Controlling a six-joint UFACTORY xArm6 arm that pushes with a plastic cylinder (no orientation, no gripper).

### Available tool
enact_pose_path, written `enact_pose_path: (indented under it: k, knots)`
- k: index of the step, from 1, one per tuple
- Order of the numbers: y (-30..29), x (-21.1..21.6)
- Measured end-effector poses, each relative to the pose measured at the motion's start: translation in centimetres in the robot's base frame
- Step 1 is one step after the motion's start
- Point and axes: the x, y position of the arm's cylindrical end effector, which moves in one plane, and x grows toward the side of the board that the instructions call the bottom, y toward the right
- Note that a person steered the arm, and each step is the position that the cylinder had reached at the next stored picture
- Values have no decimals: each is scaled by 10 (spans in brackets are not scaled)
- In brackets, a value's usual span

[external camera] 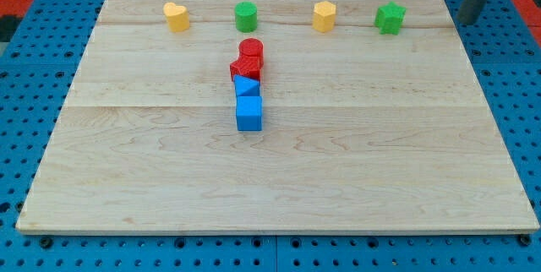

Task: Move green star into red circle

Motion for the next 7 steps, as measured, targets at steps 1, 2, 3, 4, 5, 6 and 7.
enact_pose_path:
  k: [1, 2, 3, 4, 5, 6, 7]
  knots:
    - [0, 0]
    - [-9, 0]
    - [-23, -8]
    - [-42, -26]
    - [-65, -36]
    - [-80, -36]
    - [-86, -20]
